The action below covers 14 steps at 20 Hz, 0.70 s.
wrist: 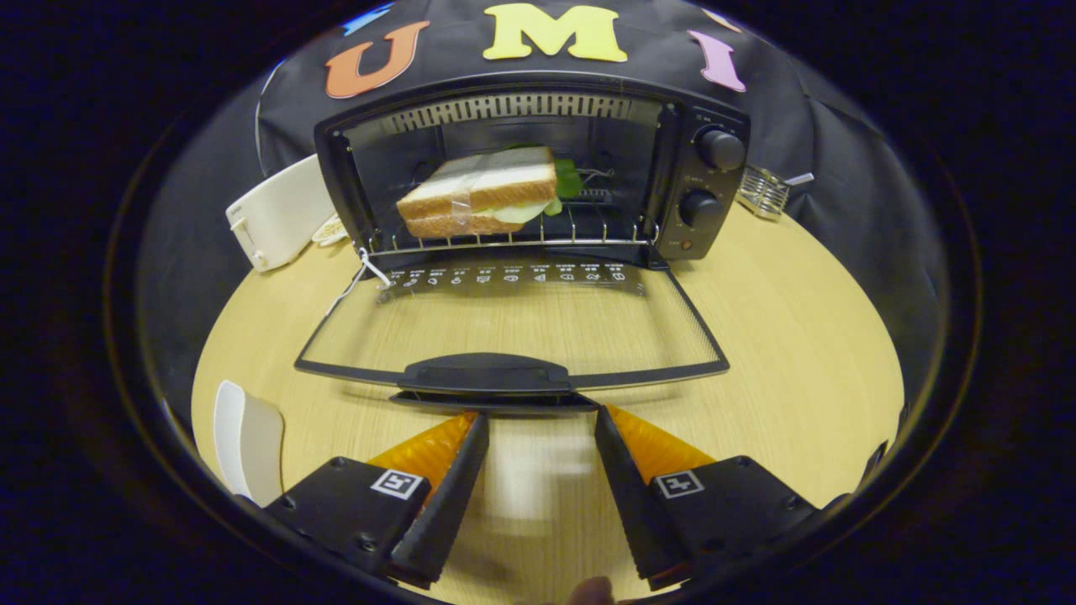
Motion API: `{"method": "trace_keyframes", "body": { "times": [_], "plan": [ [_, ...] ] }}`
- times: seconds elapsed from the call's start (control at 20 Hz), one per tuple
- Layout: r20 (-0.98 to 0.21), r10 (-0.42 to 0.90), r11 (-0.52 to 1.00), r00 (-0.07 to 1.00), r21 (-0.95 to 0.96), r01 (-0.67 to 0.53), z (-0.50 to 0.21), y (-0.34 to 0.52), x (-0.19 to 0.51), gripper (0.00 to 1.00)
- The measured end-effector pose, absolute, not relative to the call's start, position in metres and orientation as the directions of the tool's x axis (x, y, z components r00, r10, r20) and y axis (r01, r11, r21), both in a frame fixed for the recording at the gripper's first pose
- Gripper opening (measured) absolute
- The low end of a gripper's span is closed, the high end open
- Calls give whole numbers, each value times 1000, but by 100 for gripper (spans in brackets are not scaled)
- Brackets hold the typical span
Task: Open the toaster oven, put the food inside, and close the toaster oven door.
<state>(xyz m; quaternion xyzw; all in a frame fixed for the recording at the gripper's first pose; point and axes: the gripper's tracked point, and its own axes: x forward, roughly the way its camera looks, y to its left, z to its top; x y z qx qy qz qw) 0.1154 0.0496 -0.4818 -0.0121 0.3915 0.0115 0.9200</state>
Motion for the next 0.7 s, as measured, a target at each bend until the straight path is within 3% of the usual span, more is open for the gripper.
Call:
{"method": "trace_keyframes", "body": {
  "times": [0.35,0.7],
  "plan": [
    [-667,8,993,745,-82,-84,-443,51,117,85],
    [-520,9,982,854,-157,-106,-335,60,173,86]
  ]
}}
